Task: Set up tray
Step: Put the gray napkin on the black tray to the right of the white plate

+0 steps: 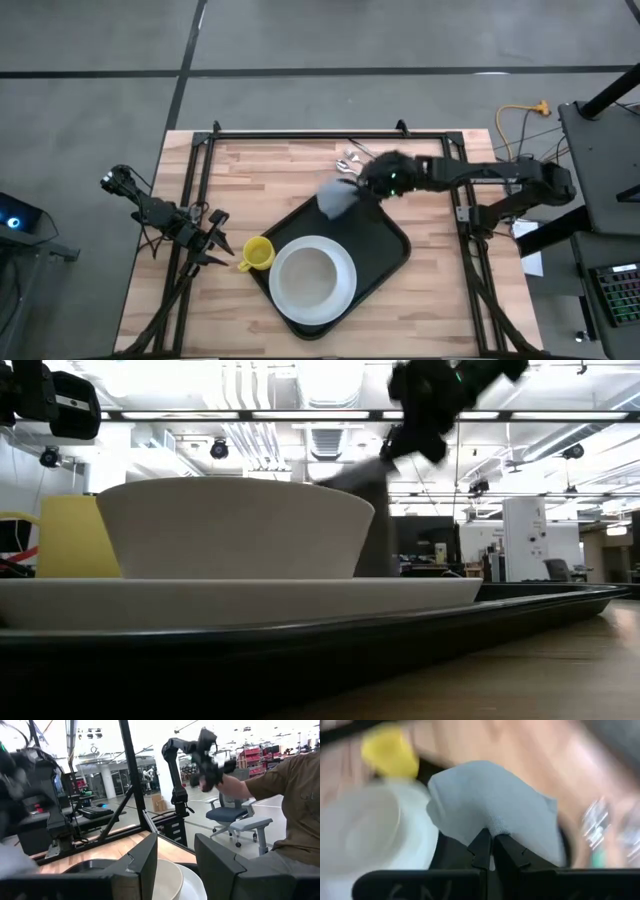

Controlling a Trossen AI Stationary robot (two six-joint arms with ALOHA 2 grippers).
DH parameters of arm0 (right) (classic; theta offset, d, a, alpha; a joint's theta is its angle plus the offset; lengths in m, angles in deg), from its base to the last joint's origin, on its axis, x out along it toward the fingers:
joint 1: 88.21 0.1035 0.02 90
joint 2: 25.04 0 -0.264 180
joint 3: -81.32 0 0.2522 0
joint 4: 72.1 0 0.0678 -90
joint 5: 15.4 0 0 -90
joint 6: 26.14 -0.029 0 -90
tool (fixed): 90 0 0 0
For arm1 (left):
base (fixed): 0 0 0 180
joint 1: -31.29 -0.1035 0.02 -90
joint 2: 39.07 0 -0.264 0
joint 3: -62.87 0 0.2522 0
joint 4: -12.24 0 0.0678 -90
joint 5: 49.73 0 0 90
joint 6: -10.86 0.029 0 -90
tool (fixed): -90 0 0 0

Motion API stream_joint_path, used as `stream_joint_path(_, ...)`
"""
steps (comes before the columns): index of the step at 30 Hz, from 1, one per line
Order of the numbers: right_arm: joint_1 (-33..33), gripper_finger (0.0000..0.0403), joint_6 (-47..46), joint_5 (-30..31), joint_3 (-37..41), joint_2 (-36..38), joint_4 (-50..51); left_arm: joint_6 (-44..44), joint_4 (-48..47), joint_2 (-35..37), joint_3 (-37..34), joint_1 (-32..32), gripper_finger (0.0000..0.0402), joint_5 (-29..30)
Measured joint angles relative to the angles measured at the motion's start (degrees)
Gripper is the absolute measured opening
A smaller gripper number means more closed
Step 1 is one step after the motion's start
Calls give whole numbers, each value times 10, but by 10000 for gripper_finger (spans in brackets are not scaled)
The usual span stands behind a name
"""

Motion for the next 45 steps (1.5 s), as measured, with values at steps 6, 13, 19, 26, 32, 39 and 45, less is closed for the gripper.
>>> stream_joint_path(6,23,8,-55,-41,101,5,-4,0,0,0,0,0,116,0)
stream_joint_path(13,28,8,-95,-98,155,21,-27,0,0,0,0,0,116,0)
stream_joint_path(19,28,9,-110,-128,169,21,-4,0,0,0,0,0,116,0)
stream_joint_path(26,28,9,-125,-128,169,20,83,0,0,0,0,0,116,0)
stream_joint_path(32,30,9,-108,-126,170,20,84,0,0,0,0,0,116,0)
stream_joint_path(39,30,46,-90,-117,170,18,97,0,0,0,0,0,116,0)
stream_joint_path(45,30,99,-85,-121,170,18,98,0,0,0,0,0,116,0)
